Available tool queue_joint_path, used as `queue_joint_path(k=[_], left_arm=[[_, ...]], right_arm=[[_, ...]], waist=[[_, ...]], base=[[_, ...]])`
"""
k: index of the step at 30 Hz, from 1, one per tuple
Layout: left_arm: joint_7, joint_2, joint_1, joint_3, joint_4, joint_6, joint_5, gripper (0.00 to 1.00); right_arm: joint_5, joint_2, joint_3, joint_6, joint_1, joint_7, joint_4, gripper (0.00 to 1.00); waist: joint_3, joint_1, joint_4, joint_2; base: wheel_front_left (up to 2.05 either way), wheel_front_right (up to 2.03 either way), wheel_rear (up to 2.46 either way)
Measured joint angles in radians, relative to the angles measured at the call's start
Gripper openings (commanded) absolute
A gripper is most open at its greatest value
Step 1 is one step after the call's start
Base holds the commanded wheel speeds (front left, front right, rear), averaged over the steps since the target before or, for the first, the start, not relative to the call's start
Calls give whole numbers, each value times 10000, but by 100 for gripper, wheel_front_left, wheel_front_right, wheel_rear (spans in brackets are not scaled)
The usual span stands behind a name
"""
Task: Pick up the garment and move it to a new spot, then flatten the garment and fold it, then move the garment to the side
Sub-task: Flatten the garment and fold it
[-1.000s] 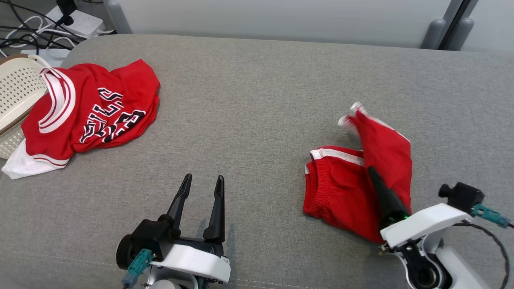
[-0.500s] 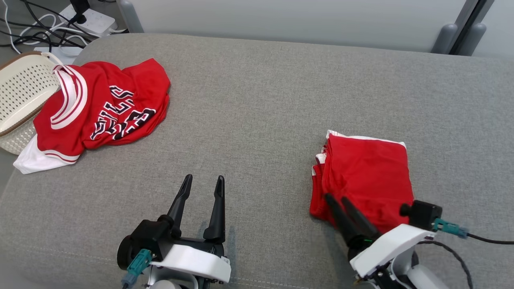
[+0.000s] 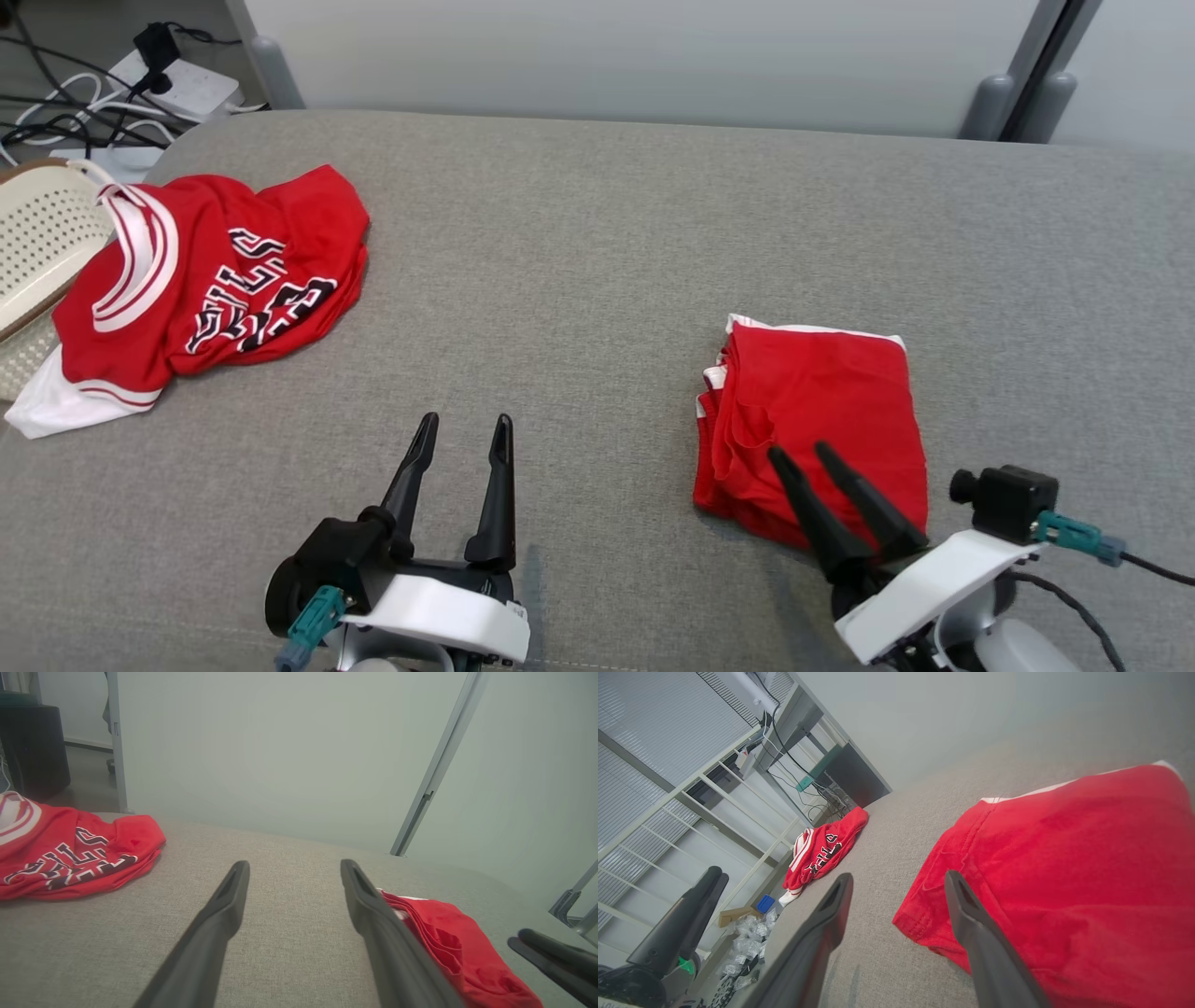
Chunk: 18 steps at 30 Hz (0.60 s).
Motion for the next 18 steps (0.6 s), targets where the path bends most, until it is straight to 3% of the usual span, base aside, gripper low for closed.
queue_joint_path(k=[18], left_arm=[[0,2,179,495,-405,84,309,100]], right_arm=[[-3839,-52,-2146,0,-12,-1193,803,100]], waist=[[-622,0,-1143,0]], base=[[0,0,0]])
